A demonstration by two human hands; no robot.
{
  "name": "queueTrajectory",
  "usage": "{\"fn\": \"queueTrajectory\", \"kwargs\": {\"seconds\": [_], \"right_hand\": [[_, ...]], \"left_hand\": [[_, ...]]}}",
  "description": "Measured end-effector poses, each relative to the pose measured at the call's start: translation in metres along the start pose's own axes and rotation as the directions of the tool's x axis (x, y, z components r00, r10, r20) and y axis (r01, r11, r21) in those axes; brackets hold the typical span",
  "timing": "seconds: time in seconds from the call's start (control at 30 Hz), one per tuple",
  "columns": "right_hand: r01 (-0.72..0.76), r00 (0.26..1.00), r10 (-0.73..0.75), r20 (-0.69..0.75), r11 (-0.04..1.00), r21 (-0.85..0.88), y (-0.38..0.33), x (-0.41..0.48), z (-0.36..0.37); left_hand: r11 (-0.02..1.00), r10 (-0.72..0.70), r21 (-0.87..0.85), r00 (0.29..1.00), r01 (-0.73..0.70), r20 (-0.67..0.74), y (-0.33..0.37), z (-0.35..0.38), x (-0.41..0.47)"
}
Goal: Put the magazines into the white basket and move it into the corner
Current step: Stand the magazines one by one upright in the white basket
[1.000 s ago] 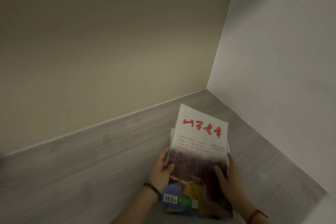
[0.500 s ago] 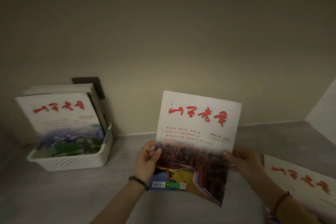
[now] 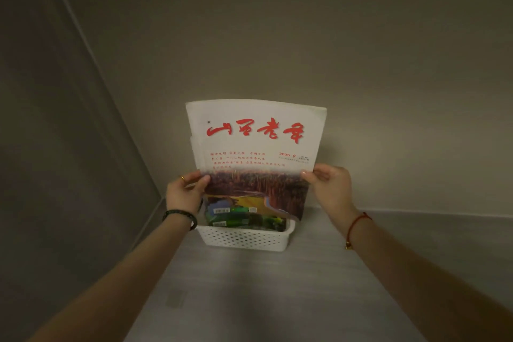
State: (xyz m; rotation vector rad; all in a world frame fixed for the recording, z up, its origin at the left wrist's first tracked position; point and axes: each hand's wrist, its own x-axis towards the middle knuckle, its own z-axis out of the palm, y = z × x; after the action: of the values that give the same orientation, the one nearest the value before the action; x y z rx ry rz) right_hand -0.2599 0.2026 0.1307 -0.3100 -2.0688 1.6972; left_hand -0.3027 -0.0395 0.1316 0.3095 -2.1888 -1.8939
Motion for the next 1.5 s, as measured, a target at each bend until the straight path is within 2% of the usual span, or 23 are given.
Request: {"fn": "queueTrajectory", "kwargs": {"seconds": [0.4,0.57,0.7,0.77,0.83,0.93,1.03,1.13,1.2,1.33,1.43,1.5], "right_hand": [[-0.004,0.994,-0.003,-0.111,0.998,-0.061,0.014,0.037,0.056],[0.025,0.990,-0.033,-0.139,0.998,-0.061,0.022,0.041,0.066],[-0.042,0.990,0.026,-0.142,0.993,-0.110,0.036,0.035,0.069],[-0.078,0.990,0.050,-0.130,0.972,-0.220,0.051,0.027,0.069],[-0.145,0.983,0.115,-0.141,0.963,-0.225,0.065,0.021,0.068],[-0.197,0.973,0.168,-0.156,0.962,-0.190,0.073,0.024,0.067],[-0.161,0.986,0.168,0.017,0.968,-0.191,0.066,0.038,0.076],[-0.164,0.974,0.184,0.131,0.975,-0.147,0.063,0.049,0.089],[-0.170,0.977,0.184,0.107,0.977,-0.129,0.064,0.052,0.094],[-0.076,0.997,0.075,-0.011,0.988,-0.136,0.067,0.046,0.098],[-0.010,1.000,0.005,-0.029,0.986,-0.165,0.071,0.044,0.097],[-0.021,1.000,0.023,0.007,0.981,-0.194,0.069,0.047,0.094]], "left_hand": [[0.990,-0.139,-0.035,0.990,0.139,0.005,-0.040,0.002,0.067],[0.998,-0.063,0.003,0.998,0.063,-0.007,-0.056,0.000,0.076],[0.994,0.016,0.108,1.000,-0.016,0.004,-0.063,-0.002,0.080],[0.980,0.007,0.200,1.000,-0.002,-0.024,-0.072,-0.002,0.077],[0.964,-0.031,0.261,0.999,0.039,-0.036,-0.082,-0.001,0.074],[0.981,-0.095,0.177,0.989,0.074,0.110,-0.084,0.003,0.078],[0.992,-0.123,0.032,0.932,0.119,0.340,-0.074,0.012,0.089],[0.978,-0.154,-0.054,0.879,0.199,0.451,-0.064,0.023,0.097],[0.975,-0.134,-0.095,0.877,0.199,0.461,-0.064,0.027,0.099],[0.961,-0.098,-0.196,0.906,0.193,0.412,-0.074,0.030,0.099],[0.974,-0.083,-0.165,0.918,0.158,0.387,-0.081,0.033,0.099],[0.987,-0.075,-0.106,0.929,0.121,0.362,-0.080,0.034,0.099]]}}
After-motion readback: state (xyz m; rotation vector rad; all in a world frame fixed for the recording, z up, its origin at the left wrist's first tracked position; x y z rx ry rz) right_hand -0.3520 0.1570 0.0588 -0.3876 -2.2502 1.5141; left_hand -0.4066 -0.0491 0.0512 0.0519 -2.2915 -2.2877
